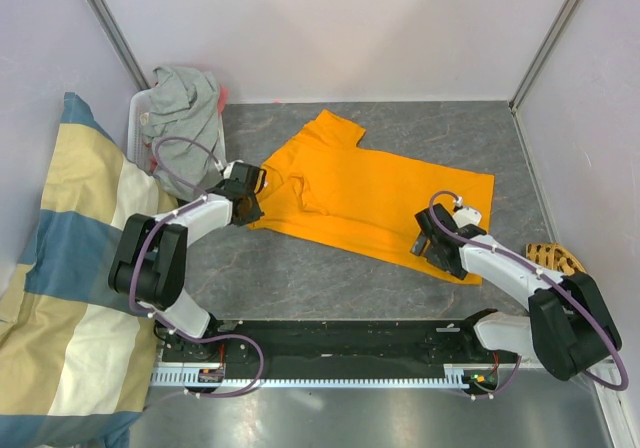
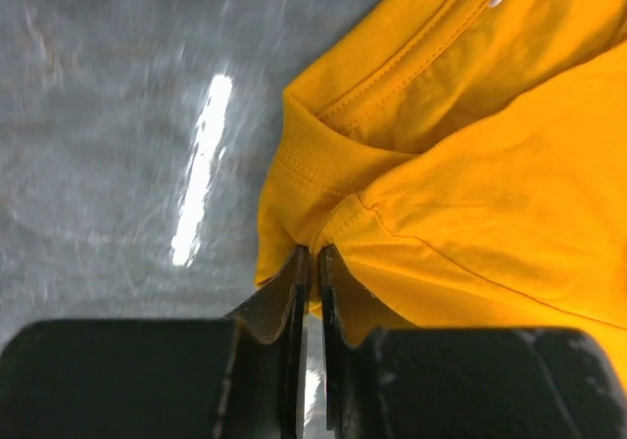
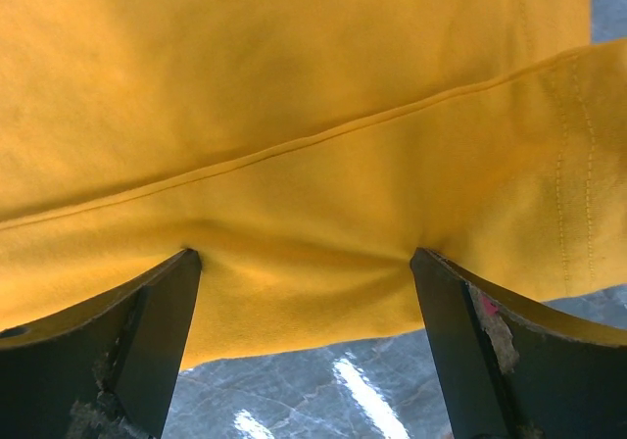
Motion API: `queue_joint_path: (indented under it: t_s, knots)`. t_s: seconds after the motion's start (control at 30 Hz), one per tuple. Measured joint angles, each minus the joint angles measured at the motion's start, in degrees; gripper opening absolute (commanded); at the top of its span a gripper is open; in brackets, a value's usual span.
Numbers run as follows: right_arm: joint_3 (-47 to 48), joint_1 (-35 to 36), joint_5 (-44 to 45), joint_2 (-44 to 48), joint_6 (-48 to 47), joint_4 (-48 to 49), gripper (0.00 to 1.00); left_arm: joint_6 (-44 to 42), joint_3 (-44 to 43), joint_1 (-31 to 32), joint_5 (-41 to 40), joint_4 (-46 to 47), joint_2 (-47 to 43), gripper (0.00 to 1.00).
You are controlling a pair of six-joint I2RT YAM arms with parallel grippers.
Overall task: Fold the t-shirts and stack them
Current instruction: Fold the tshirt
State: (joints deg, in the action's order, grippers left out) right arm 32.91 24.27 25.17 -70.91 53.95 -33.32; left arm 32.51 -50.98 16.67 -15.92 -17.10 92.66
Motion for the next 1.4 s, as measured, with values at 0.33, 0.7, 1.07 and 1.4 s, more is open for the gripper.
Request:
queue_joint_path:
  t_s: [0.33, 0.7, 1.07, 1.4]
  knots:
    - [-0.1, 0.0, 1.5, 2.5, 0.8, -5.5, 0.98, 2.3, 6.0, -0.6, -0.2, -1.2, -6.6, 0.97]
    - [15.4, 0.6, 1.0, 9.6, -6.3, -11.7, 0.98, 3.3, 7.6, -0.8, 0.0, -2.5, -20.9, 1.0]
    - [19.9, 6.4, -17.1, -9.7, -28.4, 9.9, 0.98, 3.3, 7.6, -0.8, 1.3, -3.0, -21.8, 1.0]
    - [38.9, 14.3, -26.6, -28.5, -46.7, 16.3, 0.91, 3.3, 8.7, -0.8, 1.4, -3.2, -23.2, 1.0]
